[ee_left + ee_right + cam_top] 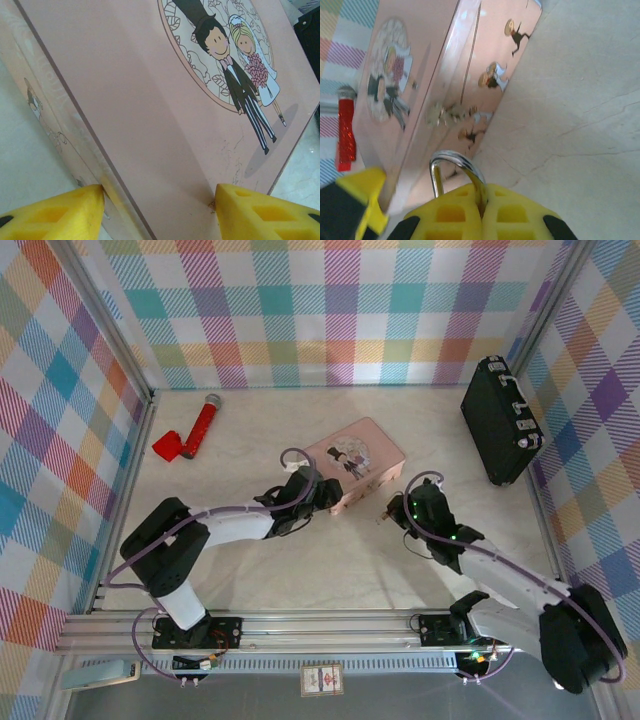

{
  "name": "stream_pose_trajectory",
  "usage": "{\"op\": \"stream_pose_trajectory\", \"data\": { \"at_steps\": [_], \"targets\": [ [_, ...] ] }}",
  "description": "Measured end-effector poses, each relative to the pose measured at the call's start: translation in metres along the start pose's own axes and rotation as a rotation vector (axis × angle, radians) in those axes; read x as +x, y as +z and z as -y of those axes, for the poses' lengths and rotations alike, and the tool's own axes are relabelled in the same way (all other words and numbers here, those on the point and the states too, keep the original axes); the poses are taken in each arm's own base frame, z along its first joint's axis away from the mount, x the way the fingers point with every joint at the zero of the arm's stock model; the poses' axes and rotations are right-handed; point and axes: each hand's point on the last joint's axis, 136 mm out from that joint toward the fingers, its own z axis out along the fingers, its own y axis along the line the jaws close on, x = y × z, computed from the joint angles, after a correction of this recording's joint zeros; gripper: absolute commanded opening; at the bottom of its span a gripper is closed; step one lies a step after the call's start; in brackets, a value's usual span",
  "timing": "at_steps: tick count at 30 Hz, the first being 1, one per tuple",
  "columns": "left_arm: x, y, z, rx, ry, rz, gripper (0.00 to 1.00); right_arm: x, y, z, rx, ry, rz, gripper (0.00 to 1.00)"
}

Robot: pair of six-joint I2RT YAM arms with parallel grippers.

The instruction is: Unlock the padlock with the key

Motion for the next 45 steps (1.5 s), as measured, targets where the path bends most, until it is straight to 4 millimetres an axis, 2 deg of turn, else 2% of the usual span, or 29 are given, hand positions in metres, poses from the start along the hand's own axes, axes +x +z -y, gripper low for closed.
{"op": "stream_pose_trajectory", "data": {
  "at_steps": [7,14,17,20,24,32,35,39,42,45],
  "targets": [
    [-0.028,0.032,0.009,0.012,0.027,-0.018,0.59,0.008,-0.024,0.001,-0.018,-0.165,-0.046,0.0],
    [-0.06,0.064,0.016,0.026,0.038,-0.047,0.61,0.027,-0.03,0.006,-0.022,-0.21,-0.142,0.0],
    [-0.068,0.066,0.011,0.018,0.041,-0.066,0.63,0.034,-0.03,0.006,-0.032,-0.21,-0.185,0.0],
    [-0.072,0.058,0.005,-0.006,0.059,-0.078,0.65,0.043,-0.03,0.008,-0.034,-0.209,-0.227,0.0],
    [-0.066,0.025,-0.007,-0.043,0.098,-0.091,0.67,0.055,-0.029,0.009,-0.031,-0.223,-0.275,0.0],
    [-0.076,-0.09,-0.027,-0.045,0.2,0.074,0.71,0.094,-0.025,0.01,-0.016,-0.28,-0.396,0.0],
    [-0.081,-0.133,-0.048,-0.082,0.241,0.177,0.73,0.108,-0.025,0.007,-0.013,-0.31,-0.439,0.0],
    [-0.084,-0.183,-0.077,-0.15,0.291,0.321,0.74,0.121,-0.023,-0.008,-0.026,-0.352,-0.473,0.0],
    [-0.082,-0.208,-0.1,-0.201,0.315,0.407,0.74,0.132,-0.018,-0.019,-0.031,-0.383,-0.499,0.0],
    [-0.072,-0.216,-0.12,-0.239,0.331,0.448,0.75,0.144,-0.011,-0.028,-0.029,-0.408,-0.526,0.0]
  ]
}}
